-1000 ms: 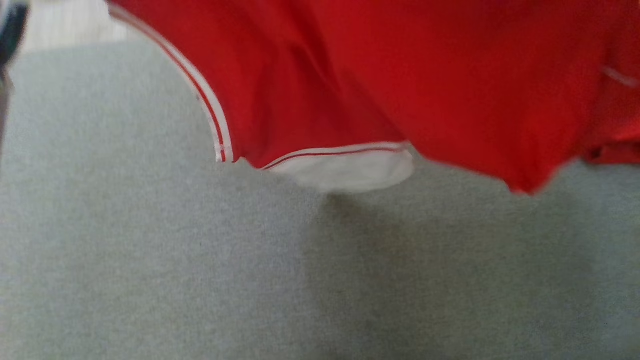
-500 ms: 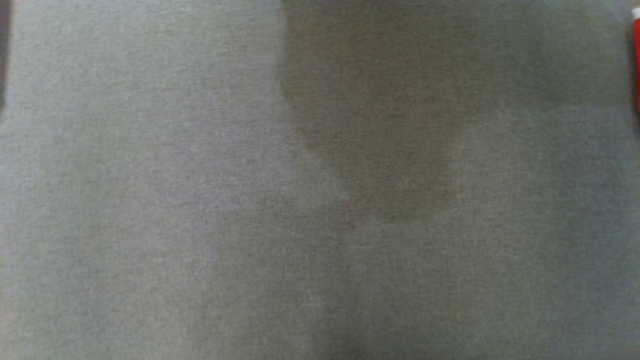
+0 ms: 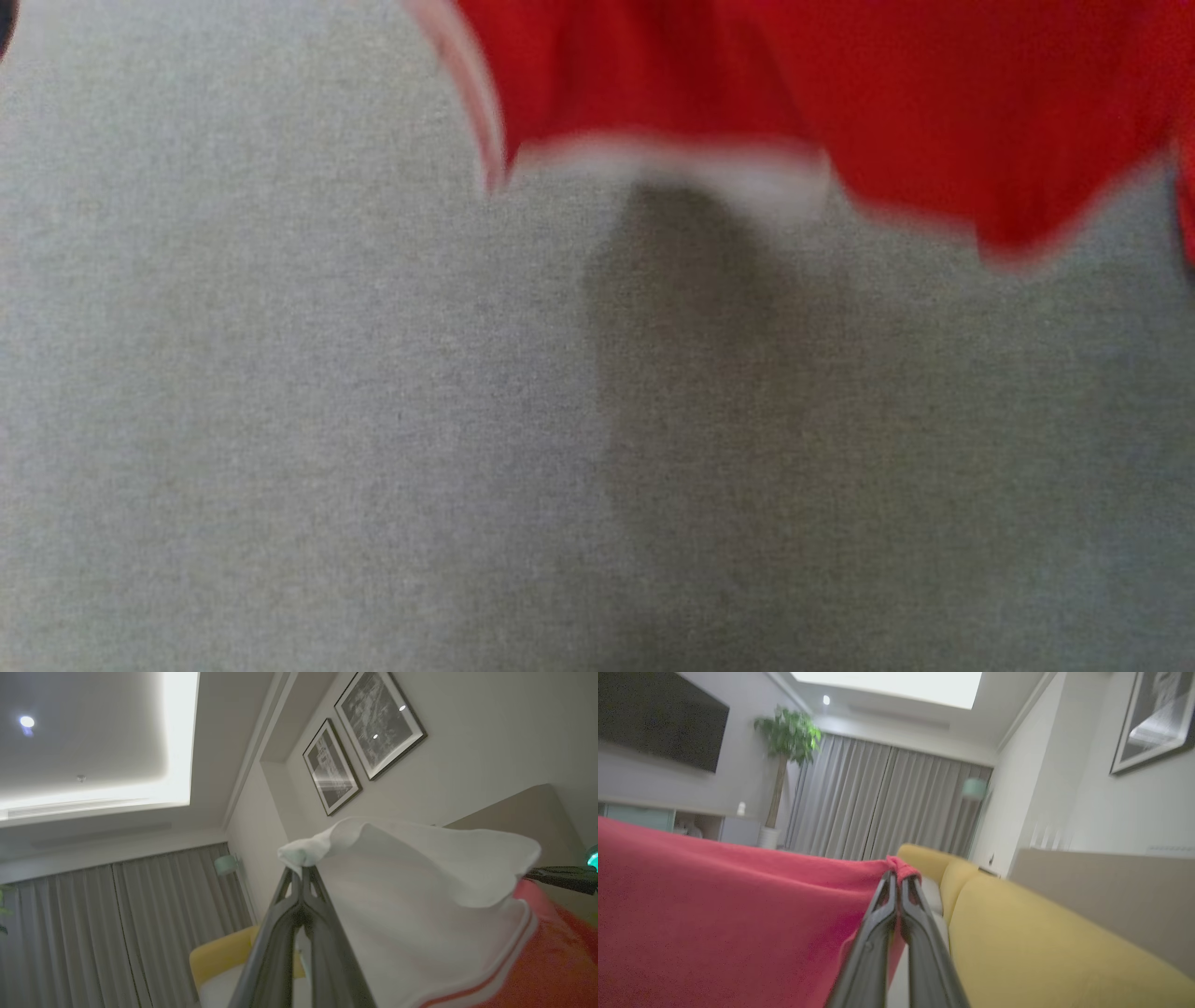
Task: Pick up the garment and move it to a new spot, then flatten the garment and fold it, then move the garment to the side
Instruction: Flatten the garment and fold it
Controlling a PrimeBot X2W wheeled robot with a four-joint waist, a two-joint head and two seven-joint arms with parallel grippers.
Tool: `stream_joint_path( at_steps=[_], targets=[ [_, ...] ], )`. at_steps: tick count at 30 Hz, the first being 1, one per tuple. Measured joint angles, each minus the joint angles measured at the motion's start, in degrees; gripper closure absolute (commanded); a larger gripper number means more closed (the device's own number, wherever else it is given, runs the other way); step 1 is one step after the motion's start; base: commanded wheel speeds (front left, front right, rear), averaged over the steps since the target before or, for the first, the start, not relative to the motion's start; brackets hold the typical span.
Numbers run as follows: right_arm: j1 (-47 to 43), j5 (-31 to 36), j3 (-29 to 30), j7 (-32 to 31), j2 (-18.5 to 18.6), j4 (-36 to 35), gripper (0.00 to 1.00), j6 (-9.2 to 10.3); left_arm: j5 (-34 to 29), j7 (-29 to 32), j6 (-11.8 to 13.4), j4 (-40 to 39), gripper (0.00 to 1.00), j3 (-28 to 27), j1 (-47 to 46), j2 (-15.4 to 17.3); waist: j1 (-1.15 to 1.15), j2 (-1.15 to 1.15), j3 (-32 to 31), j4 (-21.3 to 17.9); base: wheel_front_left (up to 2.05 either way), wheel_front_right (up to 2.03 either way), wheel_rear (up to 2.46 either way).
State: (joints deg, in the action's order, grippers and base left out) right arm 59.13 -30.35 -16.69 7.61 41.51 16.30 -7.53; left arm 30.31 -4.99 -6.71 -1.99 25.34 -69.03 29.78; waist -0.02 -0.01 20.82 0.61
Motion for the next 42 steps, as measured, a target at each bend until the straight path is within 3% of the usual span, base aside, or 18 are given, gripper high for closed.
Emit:
stream_joint_path(
  at_steps=[6,12,13,14,20,28,33,42],
  targets=[
    [-2.8,-4.6,-9.5,-11.9,-1.8,5.0,1.00,0.00,6.2,11.6,1.7,5.8,1.00,2.7,3.5,-1.1,0.02,0.00,2.8,0.5,0.00,0.00,0.00],
    [-2.8,-8.6,-17.0,-13.1,-6.3,16.1,1.00,0.00,5.5,7.8,1.2,16.3,1.00,7.5,7.5,-6.0,0.04,0.00,7.1,1.9,0.00,0.00,0.00],
    [-2.6,-9.5,-18.3,-12.7,-7.1,17.6,0.76,0.00,4.9,6.4,1.1,18.0,1.00,8.0,7.4,-6.6,0.04,0.00,7.7,2.1,0.00,0.00,0.00],
    [-2.4,-10.6,-19.0,-11.9,-8.0,19.2,0.00,0.00,4.4,5.2,0.9,19.5,1.00,8.4,7.3,-7.1,0.04,0.00,8.2,2.3,0.00,0.00,0.00],
    [-1.0,-17.4,-21.2,-6.2,-8.5,21.5,0.00,0.00,1.7,-1.0,0.3,27.2,1.00,10.7,6.8,-9.0,0.02,0.00,8.5,2.1,0.00,0.00,0.00],
    [-8.9,-37.1,-24.6,-9.3,-1.2,6.7,0.00,0.00,1.7,-3.7,-0.4,30.6,1.00,11.8,4.3,-9.2,0.02,0.00,7.9,1.5,0.00,0.00,0.00],
    [-14.3,-40.8,-27.2,-10.3,1.9,4.1,0.00,0.00,2.0,-3.7,-0.4,30.7,1.00,12.3,4.3,-9.2,0.02,0.00,8.0,1.9,0.00,0.00,0.00],
    [-15.0,-43.3,-28.8,-10.6,1.9,7.0,0.00,0.00,2.1,-3.7,-0.4,30.1,1.00,13.1,4.3,-9.2,0.02,0.00,8.3,2.8,0.00,0.00,0.00]
  ],
)
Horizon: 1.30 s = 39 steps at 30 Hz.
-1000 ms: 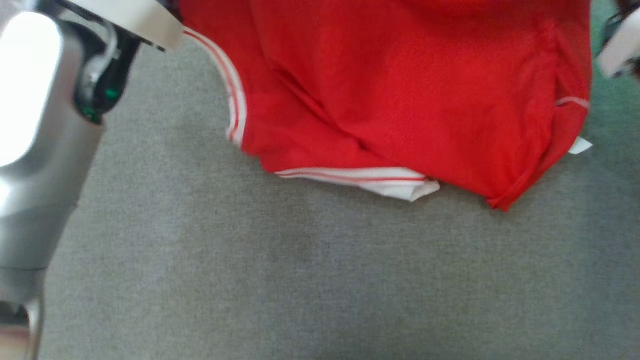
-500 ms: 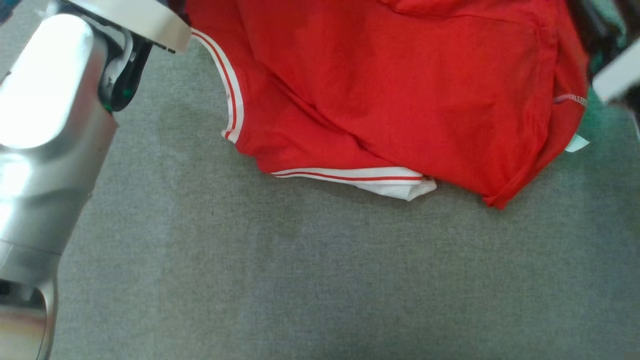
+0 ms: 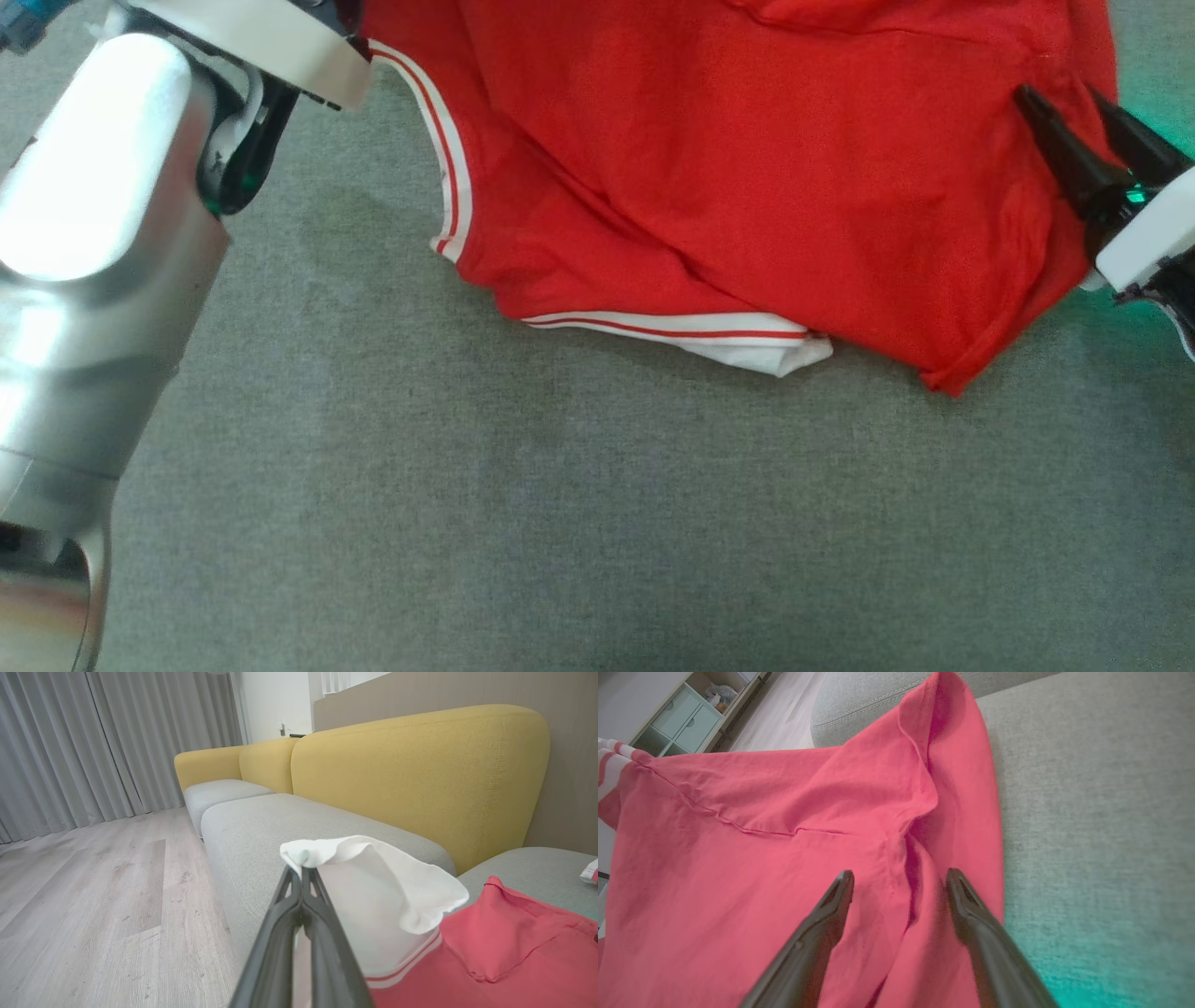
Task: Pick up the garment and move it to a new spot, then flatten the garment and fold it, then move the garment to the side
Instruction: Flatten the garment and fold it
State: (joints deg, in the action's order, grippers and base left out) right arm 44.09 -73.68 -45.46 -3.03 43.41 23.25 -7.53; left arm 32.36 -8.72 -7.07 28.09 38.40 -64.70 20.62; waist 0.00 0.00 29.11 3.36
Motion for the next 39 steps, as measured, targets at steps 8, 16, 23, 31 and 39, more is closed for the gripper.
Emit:
stream_joint_path(
  at_steps=[8,16,23,31,39],
  targets=[
    [2.8,-0.6,-1.9,1.0,-0.3,0.5,0.00,0.00,0.2,0.0,0.0,-0.7,1.00,0.5,0.1,0.0,0.00,0.00,-0.1,0.9,0.00,0.00,0.00],
    [3.5,-1.0,-4.6,1.3,-0.2,1.0,0.33,0.00,0.7,-0.1,0.0,-1.0,1.00,0.8,0.1,0.0,0.00,0.00,-0.5,1.6,0.00,0.00,0.00],
    [6.3,-0.8,-6.0,3.9,-0.3,4.6,1.00,0.00,0.9,-0.4,0.0,-1.1,1.00,1.4,0.2,0.1,0.00,0.00,-1.0,2.0,0.00,0.00,0.00],
    [8.5,-1.2,-6.2,8.0,-0.1,3.8,1.00,0.00,0.9,-2.1,0.1,-1.3,1.00,1.3,0.2,1.2,0.01,0.00,-3.2,1.5,0.00,0.00,0.00],
    [11.3,-2.7,-4.6,11.7,5.8,-0.4,1.00,0.00,6.0,-4.0,0.0,-5.3,1.00,-3.2,0.4,4.8,0.00,0.00,-8.2,0.2,0.00,0.00,0.00]
  ],
)
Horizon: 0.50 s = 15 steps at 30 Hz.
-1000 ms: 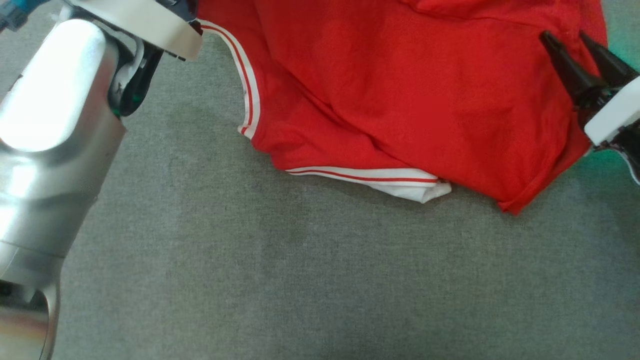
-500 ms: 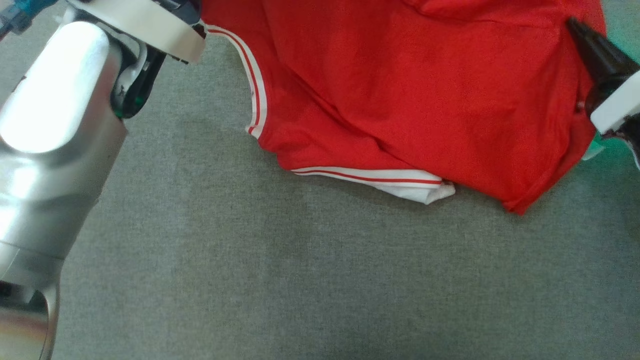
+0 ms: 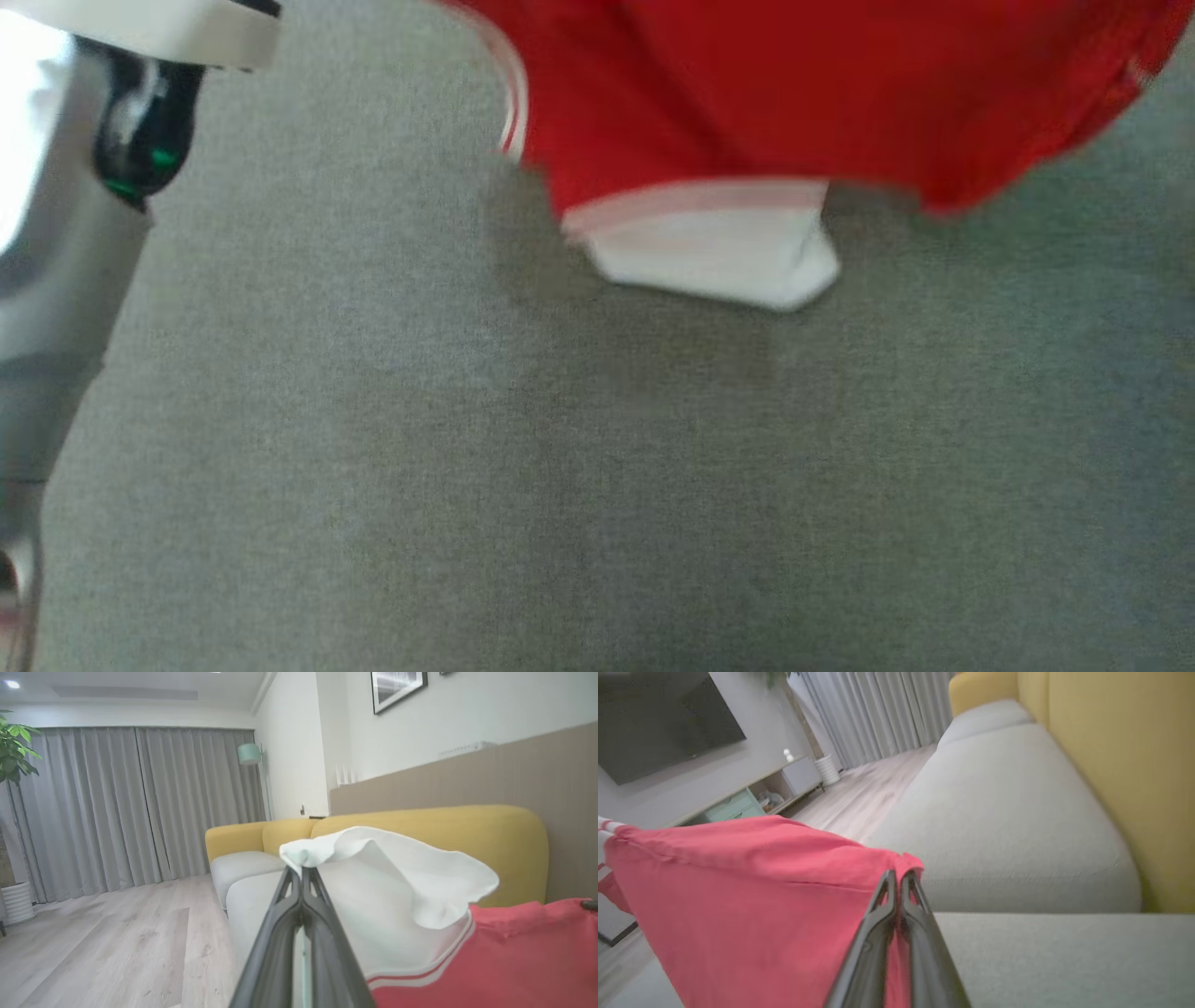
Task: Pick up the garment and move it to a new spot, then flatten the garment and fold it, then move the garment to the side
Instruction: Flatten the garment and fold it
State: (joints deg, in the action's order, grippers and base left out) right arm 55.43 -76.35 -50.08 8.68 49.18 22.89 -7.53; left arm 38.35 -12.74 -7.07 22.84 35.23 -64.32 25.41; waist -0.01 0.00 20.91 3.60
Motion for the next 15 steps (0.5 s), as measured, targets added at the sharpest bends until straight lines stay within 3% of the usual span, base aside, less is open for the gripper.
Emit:
stream_joint_path(
  at_steps=[5,10,15],
  targets=[
    [-1.9,-1.2,-0.4,0.4,4.9,-5.7,1.00,0.00,4.4,3.4,-0.1,-7.7,1.00,2.2,3.6,4.5,-0.01,0.00,-3.5,-0.8,0.00,0.00,0.00],
    [-12.0,-1.5,-3.2,1.8,9.8,-14.2,1.00,0.00,7.7,6.8,0.0,-18.8,1.00,4.2,14.7,11.5,0.00,0.00,-4.8,-2.2,0.00,0.00,0.00],
    [-22.2,-1.0,-6.1,3.8,10.5,-17.8,1.00,0.00,8.5,7.6,3.3,-26.7,1.00,6.4,27.0,15.9,0.00,0.00,-4.3,-3.3,0.00,0.00,0.00]
  ],
)
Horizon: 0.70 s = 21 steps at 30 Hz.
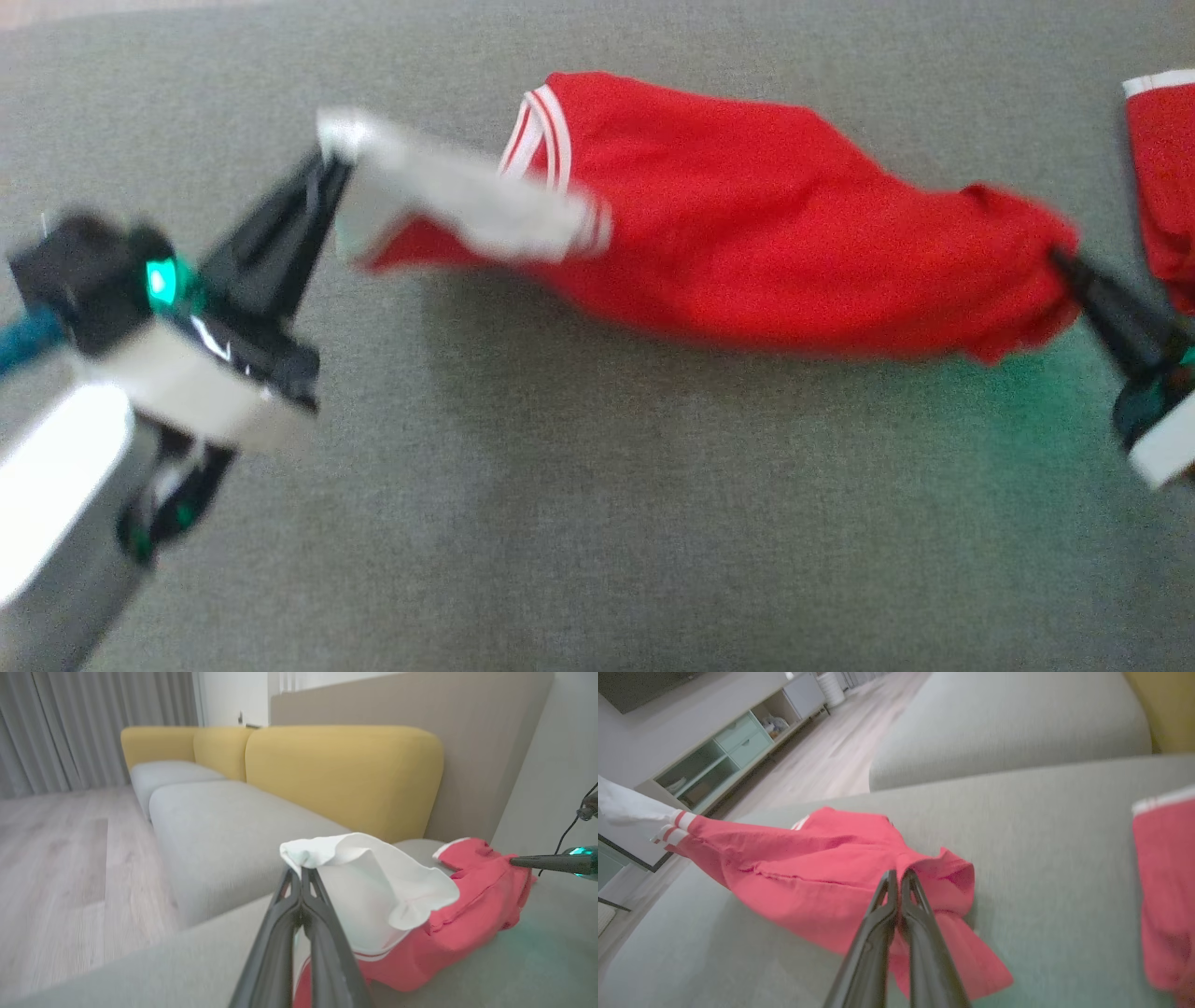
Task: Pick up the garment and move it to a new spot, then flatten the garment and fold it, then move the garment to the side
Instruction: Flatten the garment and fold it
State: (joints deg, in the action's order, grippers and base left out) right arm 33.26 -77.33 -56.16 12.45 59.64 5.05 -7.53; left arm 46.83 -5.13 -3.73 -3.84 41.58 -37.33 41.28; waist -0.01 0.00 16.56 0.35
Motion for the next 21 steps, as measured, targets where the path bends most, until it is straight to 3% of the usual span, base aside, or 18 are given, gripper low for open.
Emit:
stream_joint_path(
  at_steps=[1,2,6,11,21],
  targets=[
    [-2.1,0.0,-0.3,0.3,-0.3,-0.1,0.71,0.00,0.0,-0.1,1.0,-1.1,1.00,0.2,2.7,0.7,0.01,0.00,0.2,-0.2,0.00,0.00,0.00],
    [-3.9,-0.3,-0.4,0.7,-1.0,-0.1,0.00,0.00,0.3,-0.9,2.1,-1.9,1.00,0.2,5.0,1.1,0.01,0.00,0.5,-0.3,0.00,0.00,0.00],
    [-9.4,-0.2,-0.3,1.3,-4.5,0.8,0.00,0.00,0.9,-3.8,4.1,-3.6,1.00,0.0,8.9,1.5,0.01,0.00,1.1,-0.6,0.00,0.00,0.00],
    [-15.5,0.6,1.6,1.7,-5.7,-1.3,0.00,0.00,0.9,-5.9,5.8,-4.2,1.00,-1.5,9.5,2.0,0.01,0.00,1.1,-0.9,0.00,0.00,0.00],
    [-18.9,5.9,9.5,1.8,-9.5,-3.0,0.00,0.00,0.9,-6.6,6.1,-4.3,1.00,-2.2,10.6,2.7,0.01,0.00,1.7,-1.6,0.00,0.00,0.00]
  ],
)
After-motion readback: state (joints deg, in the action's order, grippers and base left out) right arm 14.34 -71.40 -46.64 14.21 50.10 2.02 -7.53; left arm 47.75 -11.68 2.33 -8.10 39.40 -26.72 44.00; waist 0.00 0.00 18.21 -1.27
